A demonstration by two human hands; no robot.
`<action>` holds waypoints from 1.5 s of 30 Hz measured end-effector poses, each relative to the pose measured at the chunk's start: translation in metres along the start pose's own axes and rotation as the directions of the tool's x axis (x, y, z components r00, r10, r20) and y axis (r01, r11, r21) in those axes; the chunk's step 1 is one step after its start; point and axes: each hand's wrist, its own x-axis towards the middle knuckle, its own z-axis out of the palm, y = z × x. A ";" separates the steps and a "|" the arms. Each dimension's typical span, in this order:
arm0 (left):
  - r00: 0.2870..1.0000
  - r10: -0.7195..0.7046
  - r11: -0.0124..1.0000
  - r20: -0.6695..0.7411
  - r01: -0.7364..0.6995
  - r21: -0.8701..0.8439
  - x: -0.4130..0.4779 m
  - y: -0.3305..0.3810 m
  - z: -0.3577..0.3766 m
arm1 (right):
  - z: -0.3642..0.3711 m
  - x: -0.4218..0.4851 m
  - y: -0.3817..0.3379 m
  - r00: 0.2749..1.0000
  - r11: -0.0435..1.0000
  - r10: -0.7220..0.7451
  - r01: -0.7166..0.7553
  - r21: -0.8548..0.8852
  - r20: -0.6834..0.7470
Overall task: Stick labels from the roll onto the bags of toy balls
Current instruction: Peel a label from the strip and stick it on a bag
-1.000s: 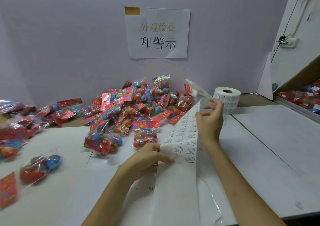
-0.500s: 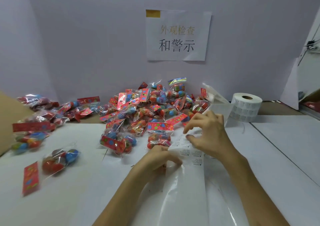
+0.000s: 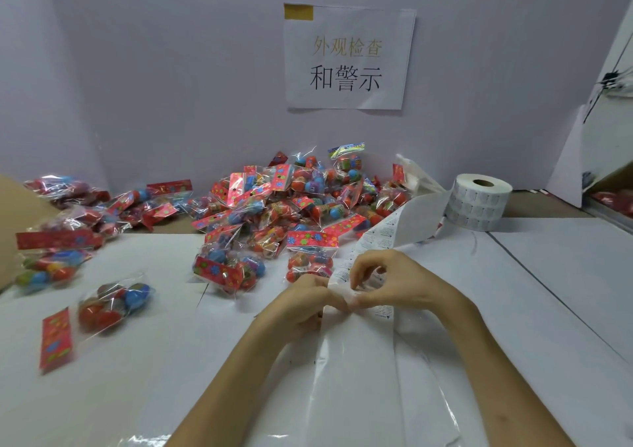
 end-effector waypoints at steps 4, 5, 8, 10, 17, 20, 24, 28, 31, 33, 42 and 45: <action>1.000 -0.015 1.000 0.025 0.015 0.005 0.003 -0.001 -0.004 | 0.000 0.000 0.003 0.999 0.999 0.038 -0.038 -0.009 -0.003; 0.999 -0.014 1.000 0.029 0.013 0.007 0.003 -0.001 -0.004 | 0.000 0.000 0.003 0.999 0.999 0.040 -0.040 -0.005 -0.007; 0.999 -0.023 1.000 0.038 0.023 0.008 0.002 -0.001 -0.004 | -0.001 0.001 0.003 0.999 1.000 0.028 -0.028 0.009 -0.022; 0.999 -0.024 1.000 0.037 0.024 0.004 0.004 -0.002 -0.004 | -0.002 0.000 0.001 1.000 1.000 0.022 -0.022 0.017 -0.018; 0.999 -0.002 1.000 0.054 0.002 0.003 0.008 -0.006 -0.005 | -0.001 -0.001 0.004 0.994 0.998 0.032 -0.027 0.054 -0.100; 0.998 0.003 1.000 0.058 -0.003 0.003 0.009 -0.006 -0.006 | -0.002 -0.002 0.004 0.998 0.996 0.017 -0.012 0.085 -0.060; 0.999 0.009 1.000 0.039 -0.010 0.019 0.006 -0.004 -0.006 | -0.004 -0.003 0.004 1.000 0.994 0.020 -0.018 0.106 -0.017; 0.998 0.023 1.000 0.056 -0.024 0.013 0.003 -0.004 -0.006 | -0.002 -0.002 0.005 0.999 0.992 0.028 -0.024 0.122 -0.031; 0.997 0.022 1.000 0.071 -0.023 0.017 0.004 -0.003 -0.006 | 0.000 -0.001 0.007 0.995 0.993 0.047 -0.037 0.113 -0.093; 0.997 0.016 1.000 0.072 -0.017 0.017 0.004 -0.002 -0.005 | -0.001 -0.001 0.008 0.990 0.994 0.061 -0.048 0.102 -0.126; 0.997 0.035 0.999 0.075 -0.032 -0.028 0.001 -0.001 -0.005 | -0.008 -0.006 0.011 0.997 0.992 0.054 -0.060 0.114 0.056; 0.997 0.027 0.999 0.078 -0.023 -0.045 0.000 0.000 -0.005 | -0.007 -0.005 0.013 0.998 0.991 0.061 -0.064 0.116 0.024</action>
